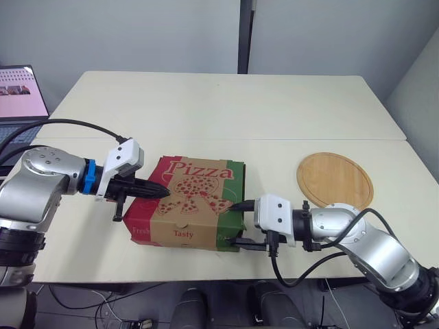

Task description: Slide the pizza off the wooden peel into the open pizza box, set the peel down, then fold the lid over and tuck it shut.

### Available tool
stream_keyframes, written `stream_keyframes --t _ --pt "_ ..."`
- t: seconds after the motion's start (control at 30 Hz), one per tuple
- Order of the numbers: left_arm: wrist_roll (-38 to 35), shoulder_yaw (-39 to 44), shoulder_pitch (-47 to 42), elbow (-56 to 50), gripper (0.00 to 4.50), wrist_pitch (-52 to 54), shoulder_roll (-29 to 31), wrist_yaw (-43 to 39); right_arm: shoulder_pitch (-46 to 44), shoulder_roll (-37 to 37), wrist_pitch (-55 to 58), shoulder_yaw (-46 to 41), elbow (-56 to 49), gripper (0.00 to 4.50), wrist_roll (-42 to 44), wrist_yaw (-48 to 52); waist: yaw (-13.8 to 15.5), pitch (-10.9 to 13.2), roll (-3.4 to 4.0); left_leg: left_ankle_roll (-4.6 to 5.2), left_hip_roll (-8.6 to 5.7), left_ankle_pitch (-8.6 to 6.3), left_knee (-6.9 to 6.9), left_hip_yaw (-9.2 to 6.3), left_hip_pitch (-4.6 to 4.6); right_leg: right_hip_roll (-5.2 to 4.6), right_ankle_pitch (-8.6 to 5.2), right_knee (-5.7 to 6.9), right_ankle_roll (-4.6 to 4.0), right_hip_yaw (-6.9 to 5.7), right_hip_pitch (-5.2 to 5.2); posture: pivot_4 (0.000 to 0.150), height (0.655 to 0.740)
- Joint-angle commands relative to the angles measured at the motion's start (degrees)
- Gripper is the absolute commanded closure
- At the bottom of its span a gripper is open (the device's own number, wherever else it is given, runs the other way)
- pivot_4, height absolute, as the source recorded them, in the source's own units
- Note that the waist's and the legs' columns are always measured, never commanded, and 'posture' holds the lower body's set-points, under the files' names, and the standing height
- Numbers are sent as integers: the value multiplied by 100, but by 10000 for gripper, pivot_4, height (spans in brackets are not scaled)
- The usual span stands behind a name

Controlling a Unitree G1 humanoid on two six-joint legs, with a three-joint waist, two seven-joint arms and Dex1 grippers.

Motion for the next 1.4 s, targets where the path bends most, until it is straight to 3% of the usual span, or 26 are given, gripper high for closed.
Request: stream_keyframes --t 0.03,0.57,0.93,1.07,1.37,1.4 --pt "-170 90 -1 -364 45000 60 57 -57 -113 136 -186 -1 17 12565 -226 -94 2 0 0 0 0 0 0 -1 1 0 0 1 0 0 0 1500 7400" --pt "27 -110 619 -665 45000 -144 89 -25 106 266 -394 158 218 12565 -879 -106 4 0 0 0 0 0 1 -1 3 0 0 1 0 0 1 1500 7400" --pt "33 -68 550 -512 45000 -187 40 103 888 -222 464 -1813 -342 12565 820 309 35 0 0 0 0 0 1 0 7 0 1 1 0 0 6 1500 7400" --pt "39 -53 505 -453 45000 -209 71 105 943 -401 54 -1437 205 12565 124 113 18 0 0 0 0 0 0 3 9 0 1 1 0 3 6 1500 7400" --pt "29 -67 445 -427 45000 -177 61 132 712 24 -473 -564 565 42791 -365 236 -1 0 0 0 0 0 1 4 6 1 1 1 -1 4 4 1500 7400" --pt "18 -62 441 -435 45000 -161 56 142 683 112 -435 -543 496 44330 -281 256 -3 0 0 0 0 0 1 4 7 1 1 1 -1 4 4 1500 7400"
